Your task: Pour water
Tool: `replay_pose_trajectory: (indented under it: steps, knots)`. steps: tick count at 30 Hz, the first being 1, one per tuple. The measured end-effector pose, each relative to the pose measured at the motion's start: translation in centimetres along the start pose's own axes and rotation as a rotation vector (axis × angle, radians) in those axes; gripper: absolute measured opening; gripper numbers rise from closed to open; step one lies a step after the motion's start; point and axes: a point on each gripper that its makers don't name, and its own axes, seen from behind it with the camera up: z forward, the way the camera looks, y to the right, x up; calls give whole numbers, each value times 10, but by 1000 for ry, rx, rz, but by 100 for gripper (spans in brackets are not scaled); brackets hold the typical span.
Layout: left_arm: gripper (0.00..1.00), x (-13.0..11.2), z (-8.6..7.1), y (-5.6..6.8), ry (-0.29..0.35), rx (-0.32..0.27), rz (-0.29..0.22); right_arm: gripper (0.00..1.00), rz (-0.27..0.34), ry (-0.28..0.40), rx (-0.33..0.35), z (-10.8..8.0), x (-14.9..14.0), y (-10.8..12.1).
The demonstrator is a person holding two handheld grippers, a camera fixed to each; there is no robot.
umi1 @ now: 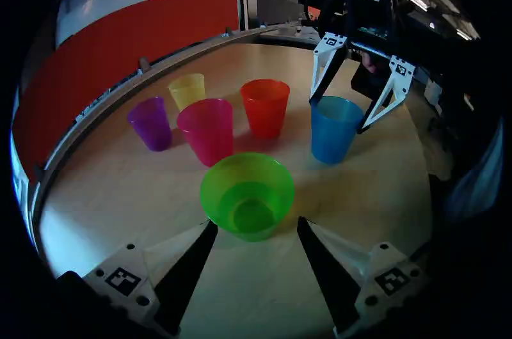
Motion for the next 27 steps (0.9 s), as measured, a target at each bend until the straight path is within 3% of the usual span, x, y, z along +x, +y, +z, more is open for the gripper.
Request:
replay_pose_trajectory:
  steps: [17, 27]
  knots:
    - [92, -2, -10, 0, -2, 8, 4, 100, -24, -32, -20, 0, -6, 0]
    - [92, -7, -26, -7, -1, 39, -3, 100, -16, -39, -40, -15, -13, -1]
